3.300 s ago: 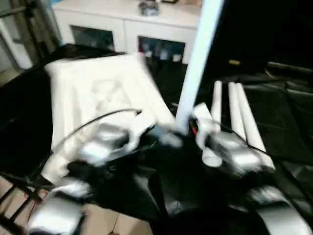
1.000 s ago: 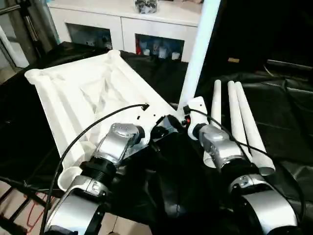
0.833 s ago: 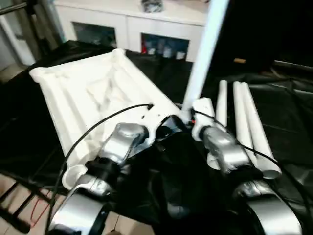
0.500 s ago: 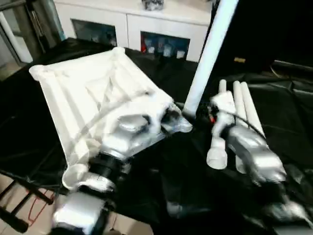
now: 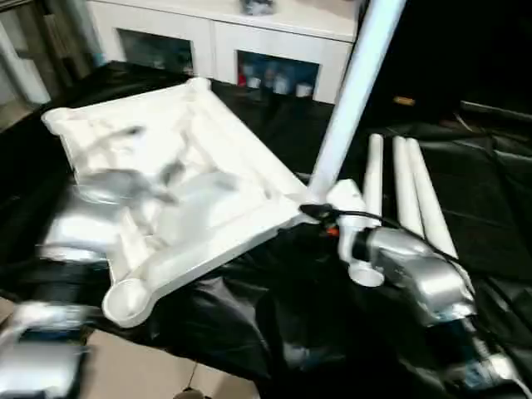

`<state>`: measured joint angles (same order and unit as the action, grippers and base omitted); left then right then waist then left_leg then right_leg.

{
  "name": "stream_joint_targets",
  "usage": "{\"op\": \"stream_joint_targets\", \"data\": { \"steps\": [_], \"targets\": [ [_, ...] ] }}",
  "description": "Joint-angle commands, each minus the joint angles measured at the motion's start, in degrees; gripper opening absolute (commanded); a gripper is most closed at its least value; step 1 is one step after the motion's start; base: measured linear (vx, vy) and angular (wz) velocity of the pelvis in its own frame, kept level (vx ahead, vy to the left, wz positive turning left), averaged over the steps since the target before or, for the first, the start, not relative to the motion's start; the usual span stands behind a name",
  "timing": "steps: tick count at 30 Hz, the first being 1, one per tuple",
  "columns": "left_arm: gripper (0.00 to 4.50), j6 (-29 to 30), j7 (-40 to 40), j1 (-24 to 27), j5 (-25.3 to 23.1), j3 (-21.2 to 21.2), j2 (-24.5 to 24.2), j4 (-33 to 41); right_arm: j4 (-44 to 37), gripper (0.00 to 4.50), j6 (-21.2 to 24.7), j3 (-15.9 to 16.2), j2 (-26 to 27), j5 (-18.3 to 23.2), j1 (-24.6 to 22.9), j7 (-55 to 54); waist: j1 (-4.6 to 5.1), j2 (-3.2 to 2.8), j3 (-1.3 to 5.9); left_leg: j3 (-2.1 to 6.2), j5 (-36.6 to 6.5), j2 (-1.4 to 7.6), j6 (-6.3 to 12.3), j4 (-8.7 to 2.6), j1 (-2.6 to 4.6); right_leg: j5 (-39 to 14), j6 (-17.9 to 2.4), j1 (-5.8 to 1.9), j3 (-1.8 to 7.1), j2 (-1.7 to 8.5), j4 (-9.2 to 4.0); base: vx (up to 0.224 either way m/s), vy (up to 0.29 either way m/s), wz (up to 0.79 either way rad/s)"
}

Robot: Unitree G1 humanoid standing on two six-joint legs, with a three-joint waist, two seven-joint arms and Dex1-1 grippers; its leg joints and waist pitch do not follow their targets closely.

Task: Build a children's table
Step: Rotate table base

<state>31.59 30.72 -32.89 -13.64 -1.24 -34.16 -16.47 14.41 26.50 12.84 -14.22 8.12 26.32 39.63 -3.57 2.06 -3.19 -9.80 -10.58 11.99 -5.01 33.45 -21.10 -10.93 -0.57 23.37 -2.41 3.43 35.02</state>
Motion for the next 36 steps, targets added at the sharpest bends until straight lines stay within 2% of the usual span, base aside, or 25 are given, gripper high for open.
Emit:
{"op": "stream_joint_targets", "data": {
  "steps": [1, 3, 5, 6, 9, 10, 11, 14, 15, 20, 21, 23, 24, 26, 28, 29, 30, 31, 35, 36],
  "targets": [
    [0.69, 2.9, 0.1, 1.6, -1.2, 0.4, -2.1, 2.1, 2.2, 3.8, 1.7, 1.3, -0.1, -1.9, 1.4, -1.2, 0.03, -1.19, 3.72, 0.05, -7.3, 0.91, -1.09, -3.74, 0.91, -2.6, -12.7, -2.98, 2.07, 3.28, -2.89, 0.0, 0.0, 0.0],
    [0.69, 4.7, 1.1, 3.2, -1.3, 0.0, -3.8, 3.2, 3.2, 3.8, 2.7, 2.6, -0.2, -2.6, 2.3, -1.7, -0.16, -1.38, 3.64, -0.02, -8.3, 0.92, -1.57, -3.76, 1.09, -3.1, -12.4, -2.81, 2.19, 3.32, -2.98, 0.0, 0.0, 0.0],
    [0.52, 5.6, 2.6, 4.5, -1.5, -0.7, -5.0, 3.5, 4.1, 3.8, 3.4, 3.4, -0.1, -3.3, 2.9, -1.8, -0.14, -1.35, 3.57, 0.03, -8.8, 0.84, -1.76, -3.88, 0.98, -3.9, -12.3, -2.86, 2.15, 3.29, -3.07, 0.0, 0.0, 0.0],
    [0.34, 6.2, 3.6, 5.7, -1.7, -1.2, -5.9, 3.6, 5.0, 3.5, 3.7, 4.0, 0.0, -4.2, 3.5, -2.0, -0.11, -1.38, 3.52, 0.14, -9.9, 0.84, -2.16, -3.98, 0.86, -5.6, -12.0, -2.85, 2.19, 3.45, -3.12, 0.0, 0.0, 0.0],
    [0.23, 10.6, 6.2, 7.9, -1.6, -2.4, -7.4, 7.5, 6.1, 3.43, 4.4, 4.8, 0.1, -5.1, 4.1, -1.6, -0.13, -1.4, 3.48, 0.12, -11.3, 0.96, -2.49, -4.01, 1.07, -7.0, -11.9, -2.67, 2.32, 3.51, -3.26, 0.0, 0.0, 0.0],
    [0.04, 11.2, 6.4, 8.3, -1.6, -2.6, -7.5, 7.9, 6.5, 3.11, 4.5, 4.7, 0.4, -5.1, 4.3, -1.6, -0.14, -1.41, 3.45, 0.13, -11.5, 0.93, -2.41, -4.04, 1.05, -7.3, -11.8, -2.65, 2.33, 3.48, -3.3, 0.0, 0.0, 0.0],
    [0.04, 11.2, 6.4, 8.3, -1.6, -2.6, -7.5, 7.9, 6.5, 3.11, 4.5, 4.7, 0.4, -5.1, 4.3, -1.6, -0.18, -1.56, 3.42, 0.14, -12.0, 0.91, -2.47, -4.04, 1.15, -7.7, -11.9, -2.5, 2.32, 3.45, -3.4, 0.0, 0.0, 0.0],
    [0.0, 12.7, 9.1, 9.9, -0.8, -4.7, -8.7, 9.0, 9.1, 2.93, 3.9, 5.3, 1.1, -5.8, 5.3, -2.3, -0.11, -1.42, 3.5, 0.28, -12.1, 0.86, -2.65, -4.09, 1.03, -7.7, -11.8, -2.64, 2.26, 3.49, -3.32, 0.0, 0.0, 0.0],
    [0.0, 12.7, 10.6, 10.6, -0.6, -5.5, -9.4, 9.3, 10.3, 2.67, 3.4, 5.4, 1.7, -6.0, 5.8, -2.9, 0.02, -1.49, 3.4, 0.29, -12.5, 0.81, -2.68, -4.11, 1.01, -8.1, -11.8, -2.63, 2.29, 3.43, -3.36, 0.0, 0.0, 0.0],
    [0.0, 12.8, 14.1, 11.9, 1.4, -6.3, -9.9, 11.1, 15.3, 2.44, 1.3, 4.3, 4.3, -6.6, 7.8, -5.5, 0.52, -1.46, 3.25, 0.4, -14.5, 0.72, -3.19, -4.26, 1.06, -11.0, -11.8, -2.52, 2.33, 3.58, -3.58, 0.0, 0.0, 0.0],
    [0.0, 13.6, 16.6, 12.6, 2.3, -7.3, -10.5, 12.7, 17.7, 2.22, 0.4, 4.5, 5.1, -7.5, 8.7, -6.6, 0.76, -1.2, 3.21, 0.52, -15.9, 0.77, -3.34, -4.4, 1.08, -13.1, -11.7, -2.54, 2.32, 3.64, -3.77, 0.0, 0.0, 0.0],
    [0.0, 13.9, 17.3, 12.8, 2.3, -7.9, -11.0, 13.2, 18.2, 2.13, 0.1, 4.8, 5.2, -7.9, 9.0, -6.8, 0.88, -1.43, 3.14, 0.49, -16.8, 0.79, -3.31, -4.34, 1.31, -14.5, -11.5, -2.27, 2.38, 3.57, -3.94, 0.0, 0.0, 0.0],
    [0.0, 14.3, 19.8, 13.7, 3.6, -8.8, -11.9, 14.6, 19.1, 2.08, 0.1, 4.2, 6.0, -7.6, 9.6, -7.0, 0.79, -1.33, 3.12, 0.49, -17.1, 0.78, -3.21, -4.32, 1.39, -15.2, -11.2, -2.23, 2.42, 3.61, -3.98, 0.0, 0.0, 0.0],
    [0.0, 14.4, 20.8, 14.1, 4.1, -9.1, -12.3, 15.3, 19.6, 1.99, -0.1, 4.0, 6.3, -7.6, 9.9, -7.1, 0.98, -1.28, 3.05, 0.59, -17.0, 0.75, -3.13, -4.51, 1.04, -15.6, -10.9, -2.45, 2.38, 3.55, -3.94, 0.0, 0.0, 0.0],
    [0.0, 13.4, 24.1, 15.3, 5.2, -10.5, -13.4, 17.0, 20.4, 1.71, -3.9, 3.2, 6.8, -7.8, 10.6, -8.4, 1.25, -0.97, 2.94, 0.7, -18.0, 0.8, -3.13, -4.58, 1.04, -17.9, -10.3, -2.28, 2.36, 3.69, -4.14, 0.0, 0.0, 0.0],
    [0.0, 13.2, 24.5, 15.4, 5.3, -10.7, -13.5, 17.2, 20.0, 1.71, -5.3, 2.6, 6.9, -7.6, 10.7, -8.9, 1.17, -1.16, 2.98, 0.7, -18.2, 0.85, -3.26, -4.52, 1.22, -18.3, -10.3, -2.14, 2.38, 3.72, -4.16, 0.0, 0.0, 0.0],
    [0.0, 12.6, 24.6, 15.6, 5.5, -10.8, -13.5, 17.3, 19.8, 1.63, -6.9, 0.1, 7.8, -6.0, 11.3, -9.9, 1.21, -1.2, 2.96, 0.56, -18.9, 0.83, -3.31, -4.41, 1.49, -18.4, -10.3, -1.8, 2.46, 3.6, -4.29, 0.0, 0.0, 0.0],
    [0.0, 12.5, 24.5, 15.6, 5.7, -10.6, -13.4, 17.4, 19.9, 1.51, -6.9, -0.7, 8.1, -5.4, 11.5, -10.1, 1.27, -1.3, 3.02, 0.59, -18.8, 0.79, -3.44, -4.44, 1.39, -18.1, -10.4, -1.95, 2.48, 3.56, -4.2, 0.0, 0.0, 0.0],
    [0.0, 13.8, 26.2, 15.5, 7.7, -11.1, -12.6, 18.6, 19.5, 1.25, -9.1, -1.2, 6.6, -6.2, 11.7, -10.4, 1.17, -1.48, 3.25, 0.42, -16.0, 0.79, -3.38, -4.37, 1.31, -13.0, -11.2, -2.22, 2.39, 3.3, -3.69, 0.0, 0.0, 0.0],
    [0.0, 13.7, 26.4, 15.6, 7.7, -11.7, -12.7, 18.8, 18.8, 1.18, -9.0, -1.0, 5.8, -6.7, 11.5, -10.4, 0.98, -1.55, 3.44, 0.28, -13.8, 0.75, -3.16, -4.2, 1.32, -9.5, -11.9, -2.37, 2.36, 3.14, -3.36, 0.0, 0.0, 0.0]
  ]
}}
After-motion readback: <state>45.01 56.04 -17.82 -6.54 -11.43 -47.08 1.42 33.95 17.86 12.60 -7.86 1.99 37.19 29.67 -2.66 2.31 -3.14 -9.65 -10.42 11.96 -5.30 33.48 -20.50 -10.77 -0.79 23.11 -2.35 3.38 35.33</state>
